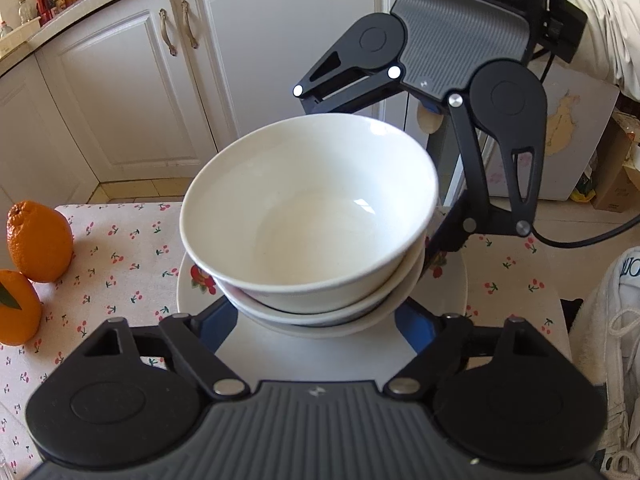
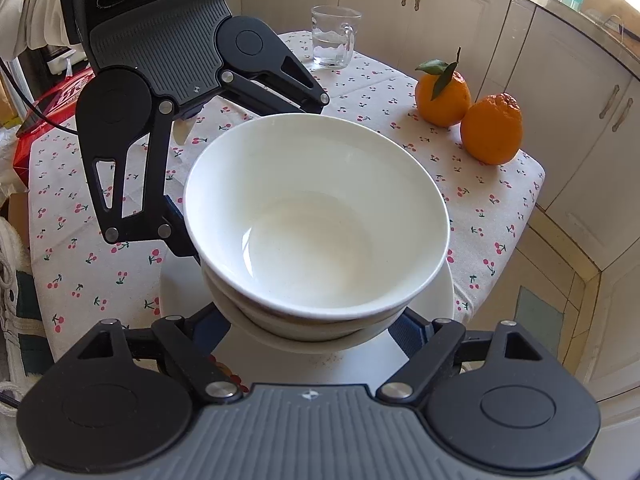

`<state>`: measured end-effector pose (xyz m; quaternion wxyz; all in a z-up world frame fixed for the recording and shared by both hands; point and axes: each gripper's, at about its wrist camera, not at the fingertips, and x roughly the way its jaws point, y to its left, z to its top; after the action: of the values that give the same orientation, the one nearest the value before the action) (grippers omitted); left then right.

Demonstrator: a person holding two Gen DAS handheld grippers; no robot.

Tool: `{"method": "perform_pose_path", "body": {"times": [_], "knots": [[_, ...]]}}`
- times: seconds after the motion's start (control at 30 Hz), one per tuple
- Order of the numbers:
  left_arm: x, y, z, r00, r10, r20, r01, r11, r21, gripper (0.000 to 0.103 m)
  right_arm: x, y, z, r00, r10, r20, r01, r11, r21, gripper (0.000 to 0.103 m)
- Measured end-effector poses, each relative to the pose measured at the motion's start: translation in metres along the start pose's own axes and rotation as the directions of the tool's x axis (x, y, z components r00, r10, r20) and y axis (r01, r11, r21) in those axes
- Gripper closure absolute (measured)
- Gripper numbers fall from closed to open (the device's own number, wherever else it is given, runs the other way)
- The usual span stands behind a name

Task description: Organize plates and bowls

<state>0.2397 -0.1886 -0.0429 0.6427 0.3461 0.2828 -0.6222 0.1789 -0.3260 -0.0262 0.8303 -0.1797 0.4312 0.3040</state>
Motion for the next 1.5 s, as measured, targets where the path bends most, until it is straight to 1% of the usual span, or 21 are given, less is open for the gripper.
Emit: {"method": "perform_pose_path", "body": {"times": [0.03, 0.07, 0.27, 0.33, 0.37, 0.4, 0.47, 0.5, 0.53, 0.57, 0.6, 0.67, 0.73, 0.77, 0.83, 0.9, 1.0, 1.07, 1.1, 1.27, 1.5], "knots": [[-0.004, -0.001, -0.001, 1.000, 0.011, 0.014, -0.011, 1.000, -0.008, 0.011, -0.002, 0.001, 0.000, 1.000, -0.004, 0.009, 0.004, 1.000, 0.004, 0.004], [-0.007, -0.003, -0.002, 0.999, 0.023, 0.022, -0.022, 1.000, -0.019, 0.010, -0.004, 0.003, 0.000, 1.000, -0.008, 0.021, 0.008, 1.000, 0.011, 0.001], [-0.035, -0.025, -0.015, 0.989, 0.138, 0.058, -0.133, 0.988, -0.073, 0.009, -0.019, 0.025, 0.000, 0.997, -0.070, 0.031, 0.069, 0.997, 0.040, 0.000], [-0.049, -0.039, -0.021, 0.976, 0.199, 0.089, -0.191, 0.977, -0.096, 0.008, -0.027, 0.039, -0.001, 0.994, -0.101, 0.038, 0.099, 0.993, 0.060, 0.000], [-0.056, -0.047, -0.024, 0.962, 0.246, 0.117, -0.233, 0.966, -0.110, 0.006, -0.033, 0.046, -0.001, 0.991, -0.125, 0.046, 0.121, 0.990, 0.071, 0.000], [-0.064, -0.057, -0.027, 0.933, 0.327, 0.148, -0.307, 0.941, -0.142, 0.000, -0.039, 0.053, -0.002, 0.987, -0.150, 0.058, 0.145, 0.986, 0.082, 0.000], [-0.077, -0.076, -0.030, 0.865, 0.469, 0.180, -0.427, 0.875, -0.229, 0.000, -0.051, 0.068, -0.002, 0.969, -0.237, 0.069, 0.225, 0.963, 0.149, 0.000], [-0.083, -0.085, -0.032, 0.823, 0.536, 0.189, -0.479, 0.833, -0.276, 0.000, -0.054, 0.075, -0.002, 0.953, -0.297, 0.059, 0.280, 0.939, 0.199, 0.000], [-0.087, -0.095, -0.033, 0.786, 0.589, 0.188, -0.515, 0.792, -0.328, 0.000, -0.058, 0.083, -0.002, 0.931, -0.362, 0.045, 0.340, 0.906, 0.253, 0.000], [-0.090, -0.102, -0.032, 0.754, 0.636, 0.162, -0.546, 0.745, -0.383, 0.000, -0.061, 0.090, -0.002, 0.902, -0.431, 0.029, 0.401, 0.862, 0.311, 0.000], [-0.093, -0.107, -0.031, 0.725, 0.678, 0.120, -0.571, 0.689, -0.447, 0.000, -0.063, 0.097, -0.002, 0.873, -0.487, 0.006, 0.452, 0.815, 0.363, 0.000], [-0.103, -0.118, -0.031, 0.704, 0.706, 0.083, -0.556, 0.620, -0.553, 0.000, -0.068, 0.111, -0.005, 0.816, -0.576, -0.048, 0.526, 0.706, 0.473, 0.000], [-0.112, -0.126, -0.033, 0.694, 0.716, 0.073, -0.528, 0.575, -0.625, 0.001, -0.073, 0.128, -0.010, 0.770, -0.633, -0.077, 0.559, 0.613, 0.558, 0.000], [-0.115, -0.131, -0.033, 0.694, 0.718, 0.061, -0.522, 0.559, -0.645, 0.001, -0.076, 0.137, -0.012, 0.752, -0.654, -0.083, 0.568, 0.579, 0.584, 0.000], [-0.122, -0.139, -0.035, 0.684, 0.729, 0.027, -0.530, 0.522, -0.668, 0.000, -0.081, 0.155, -0.015, 0.730, -0.679, -0.080, 0.568, 0.537, 0.624, 0.000], [-0.123, -0.145, -0.037, 0.670, 0.742, -0.014, -0.550, 0.485, -0.680, 0.000, -0.085, 0.169, -0.017, 0.715, -0.695, -0.076, 0.566, 0.512, 0.646, 0.000], [-0.127, -0.155, -0.044, 0.667, 0.744, -0.046, -0.551, 0.451, -0.703, 0.000, -0.087, 0.180, -0.018, 0.696, -0.713, -0.077, 0.568, 0.483, 0.666, 0.000], [-0.130, -0.161, -0.046, 0.660, 0.748, -0.064, -0.558, 0.431, -0.709, 0.000, -0.091, 0.187, -0.020, 0.693, -0.718, -0.063, 0.555, 0.475, 0.683, 0.000], [-0.131, -0.165, -0.046, 0.655, 0.752, -0.068, -0.562, 0.425, -0.710, 0.000, -0.093, 0.192, -0.021, 0.688, -0.723, -0.059, 0.552, 0.469, 0.689, 0.000], [-0.134, -0.174, -0.046, 0.651, 0.756, -0.066, -0.564, 0.424, -0.708, 0.000, -0.096, 0.203, -0.023, 0.677, -0.735, -0.046, 0.545, 0.458, 0.702, 0.000], [-0.134, -0.182, -0.045, 0.640, 0.764, -0.077, -0.576, 0.411, -0.707, 0.000, -0.100, 0.210, -0.022, 0.659, -0.751, -0.043, 0.554, 0.445, 0.703, 0.000]]}}
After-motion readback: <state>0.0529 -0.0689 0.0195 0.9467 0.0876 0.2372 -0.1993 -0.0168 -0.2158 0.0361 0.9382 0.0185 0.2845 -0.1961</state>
